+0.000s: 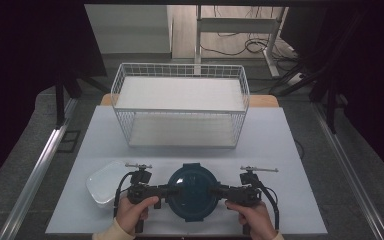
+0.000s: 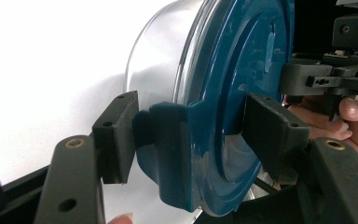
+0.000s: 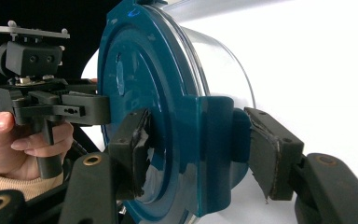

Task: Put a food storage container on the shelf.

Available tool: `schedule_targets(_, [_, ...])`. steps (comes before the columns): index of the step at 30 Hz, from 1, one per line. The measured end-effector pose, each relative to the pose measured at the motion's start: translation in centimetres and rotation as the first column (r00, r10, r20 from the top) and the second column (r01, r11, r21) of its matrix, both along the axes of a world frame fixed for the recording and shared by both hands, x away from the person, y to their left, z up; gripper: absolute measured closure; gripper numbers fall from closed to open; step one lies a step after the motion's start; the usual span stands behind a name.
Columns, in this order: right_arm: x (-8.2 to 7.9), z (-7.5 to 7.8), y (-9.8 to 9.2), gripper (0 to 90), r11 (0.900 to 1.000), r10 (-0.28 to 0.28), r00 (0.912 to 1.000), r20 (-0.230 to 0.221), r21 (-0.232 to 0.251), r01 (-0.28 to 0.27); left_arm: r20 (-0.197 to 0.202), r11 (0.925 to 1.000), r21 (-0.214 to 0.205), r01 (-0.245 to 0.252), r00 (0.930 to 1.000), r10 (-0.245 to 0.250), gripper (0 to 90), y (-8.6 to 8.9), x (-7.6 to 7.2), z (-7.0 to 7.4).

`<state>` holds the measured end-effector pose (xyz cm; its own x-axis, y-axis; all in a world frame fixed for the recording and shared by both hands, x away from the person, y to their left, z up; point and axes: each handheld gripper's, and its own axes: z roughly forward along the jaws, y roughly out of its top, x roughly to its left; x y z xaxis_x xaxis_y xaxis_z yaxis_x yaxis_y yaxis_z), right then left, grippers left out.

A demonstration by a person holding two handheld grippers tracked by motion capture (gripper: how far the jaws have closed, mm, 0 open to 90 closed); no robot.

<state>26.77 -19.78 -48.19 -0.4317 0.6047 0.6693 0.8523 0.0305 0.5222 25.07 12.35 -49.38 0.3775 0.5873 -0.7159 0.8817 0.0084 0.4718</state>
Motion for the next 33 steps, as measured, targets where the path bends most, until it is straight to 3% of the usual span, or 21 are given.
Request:
schedule_targets(20, [0.2, 1.9, -0.2, 43.5, 0.9997, -0.019, 0.9986, 0.049, 0.019, 0.018, 0.041, 0.9999, -0.003, 0.011, 0.9991, -0.011, 38.7, 0.0, 0.9, 2.3])
schedule_targets(33, [1.6, 4.2, 0.5, 43.5, 0.9995, 0.003, 0.9949, 0.1, 0.031, -0.006, 0.092, 0.9999, 0.012, -0.01, 0.9958, 0.009, 38.7, 0.8, 1.7, 5.2])
